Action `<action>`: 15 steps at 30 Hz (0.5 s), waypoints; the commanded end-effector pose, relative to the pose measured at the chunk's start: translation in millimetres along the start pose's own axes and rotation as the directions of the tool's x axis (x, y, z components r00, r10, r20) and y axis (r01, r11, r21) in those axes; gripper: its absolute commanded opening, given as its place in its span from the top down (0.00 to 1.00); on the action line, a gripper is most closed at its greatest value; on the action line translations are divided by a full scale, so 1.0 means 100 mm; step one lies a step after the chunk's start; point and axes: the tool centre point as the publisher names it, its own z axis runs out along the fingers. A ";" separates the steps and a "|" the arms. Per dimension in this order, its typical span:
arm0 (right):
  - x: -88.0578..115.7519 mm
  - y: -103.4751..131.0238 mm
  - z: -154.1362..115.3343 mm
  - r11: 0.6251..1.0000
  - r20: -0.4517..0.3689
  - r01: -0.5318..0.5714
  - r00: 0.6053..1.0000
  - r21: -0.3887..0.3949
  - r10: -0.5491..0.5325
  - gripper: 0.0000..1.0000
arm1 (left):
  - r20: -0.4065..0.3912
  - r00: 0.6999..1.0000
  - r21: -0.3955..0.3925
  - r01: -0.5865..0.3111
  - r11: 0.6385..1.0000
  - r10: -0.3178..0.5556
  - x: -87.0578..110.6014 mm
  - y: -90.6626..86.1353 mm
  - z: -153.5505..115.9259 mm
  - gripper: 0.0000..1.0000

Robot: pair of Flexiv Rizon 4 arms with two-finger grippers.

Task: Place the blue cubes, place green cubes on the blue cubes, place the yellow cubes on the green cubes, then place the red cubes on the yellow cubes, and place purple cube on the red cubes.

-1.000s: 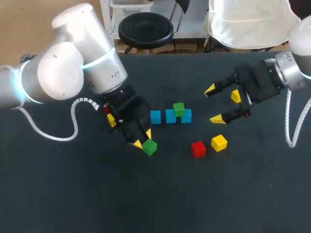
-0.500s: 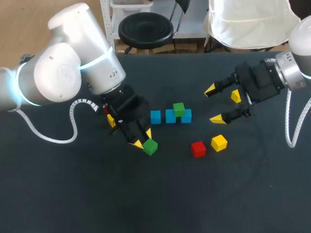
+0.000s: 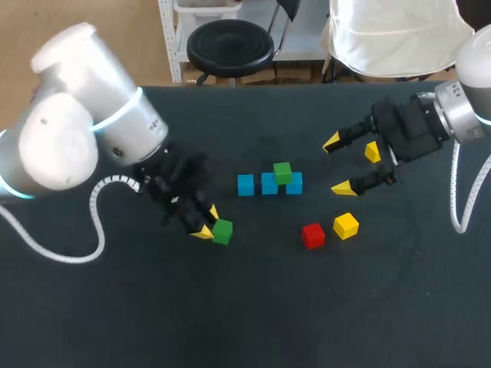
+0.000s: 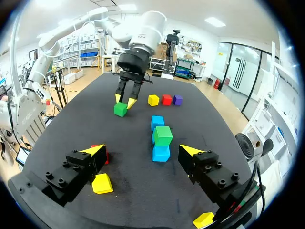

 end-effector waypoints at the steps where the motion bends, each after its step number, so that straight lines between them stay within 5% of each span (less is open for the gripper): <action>1: 0.00 0.01 0.00 1.000 0.002 0.001 1.000 0.002 -0.001 0.00 | 0.019 1.000 -0.142 0.022 0.990 -0.019 0.05 -0.12 -0.04 1.00; 5: 0.00 0.01 0.00 1.000 0.002 0.001 1.000 0.002 -0.001 0.00 | 0.005 0.998 -0.163 0.068 0.984 -0.068 0.07 -0.14 -0.03 0.99; 6: 0.00 0.01 0.00 1.000 0.002 0.001 1.000 0.002 -0.001 0.00 | 0.008 0.998 -0.165 0.069 0.984 -0.069 0.07 -0.14 -0.03 0.78; 9: 0.00 0.01 0.00 1.000 0.002 0.001 1.000 0.002 -0.001 0.00 | -0.002 0.997 -0.201 0.078 0.976 -0.080 0.07 -0.17 -0.04 0.62; 10: 0.00 0.01 0.00 1.000 0.002 0.001 1.000 0.002 -0.001 0.00 | -0.002 0.996 -0.207 0.084 0.975 -0.086 0.07 -0.18 -0.04 0.48; 11: 0.00 0.01 0.00 1.000 0.002 0.001 1.000 0.002 -0.001 0.00 | -0.002 0.996 -0.208 0.087 0.974 -0.090 0.06 -0.19 -0.04 0.18; 12: 0.00 0.01 0.00 1.000 0.002 0.001 1.000 0.002 -0.001 0.00 | -0.012 0.996 -0.207 0.082 0.975 -0.086 0.06 -0.20 -0.03 0.00; 15: 0.00 0.01 0.00 1.000 0.002 0.001 1.000 0.002 -0.001 0.00 | -0.005 0.997 -0.198 0.076 0.977 -0.079 0.05 -0.20 -0.02 0.00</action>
